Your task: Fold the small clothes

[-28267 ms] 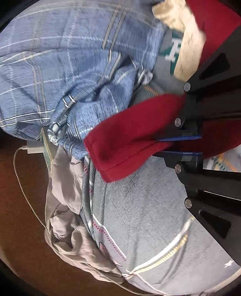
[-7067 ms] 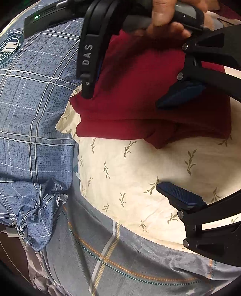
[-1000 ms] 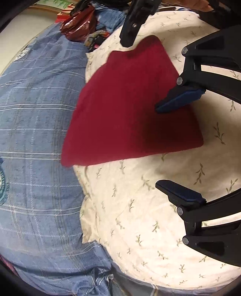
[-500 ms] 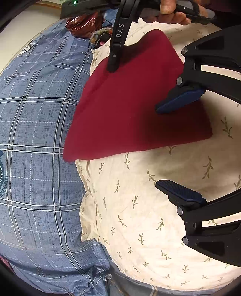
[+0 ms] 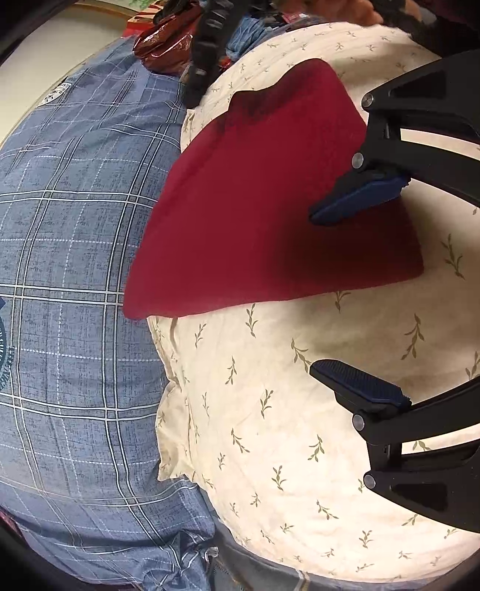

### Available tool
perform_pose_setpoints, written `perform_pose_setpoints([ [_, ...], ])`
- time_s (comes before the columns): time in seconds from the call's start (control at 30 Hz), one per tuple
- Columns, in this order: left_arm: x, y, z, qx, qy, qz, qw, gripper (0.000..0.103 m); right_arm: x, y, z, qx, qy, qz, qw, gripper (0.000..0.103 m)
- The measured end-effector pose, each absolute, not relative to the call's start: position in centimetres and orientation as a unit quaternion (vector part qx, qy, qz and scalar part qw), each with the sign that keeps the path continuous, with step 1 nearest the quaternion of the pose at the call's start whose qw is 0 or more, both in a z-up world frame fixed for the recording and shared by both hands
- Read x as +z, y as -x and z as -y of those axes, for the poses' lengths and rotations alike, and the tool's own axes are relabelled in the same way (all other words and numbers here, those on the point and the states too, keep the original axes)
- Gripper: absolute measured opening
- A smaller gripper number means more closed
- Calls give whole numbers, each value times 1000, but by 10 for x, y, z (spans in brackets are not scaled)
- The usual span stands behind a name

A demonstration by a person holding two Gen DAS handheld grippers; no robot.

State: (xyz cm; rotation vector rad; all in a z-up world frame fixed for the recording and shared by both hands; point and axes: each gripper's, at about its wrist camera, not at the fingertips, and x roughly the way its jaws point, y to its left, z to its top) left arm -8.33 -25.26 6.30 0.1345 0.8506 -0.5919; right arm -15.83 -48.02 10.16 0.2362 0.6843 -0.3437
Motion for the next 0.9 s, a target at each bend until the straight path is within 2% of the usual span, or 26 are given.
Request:
perform_pose_setpoints([
  [0.13,63,83,253,-283,-64,-407,866,76,95,138,478,-143,-113,-347,920,23],
  [0.33,61,81,254,-284,-63,-409,865,78,44,116,501,-157,-141,-394,895,18],
  [0.53,60,80,253,-283,-65,-410,865,79,46,118,501,-160,-138,-392,895,19],
  [0.63,61,79,252,-285,-63,-410,864,79,54,126,499,-157,-143,-390,896,25],
  [0.73,64,77,248,-303,-39,-411,859,78,57,140,496,-155,-139,-380,901,39],
  [0.83,66,71,241,-320,-2,-414,852,78,52,144,494,-161,-115,-381,903,48],
  [0.87,66,69,240,-322,5,-417,850,79,51,146,495,-162,-113,-383,902,60],
  [0.9,65,67,239,-324,11,-419,848,79,51,149,497,-168,-116,-383,901,65],
])
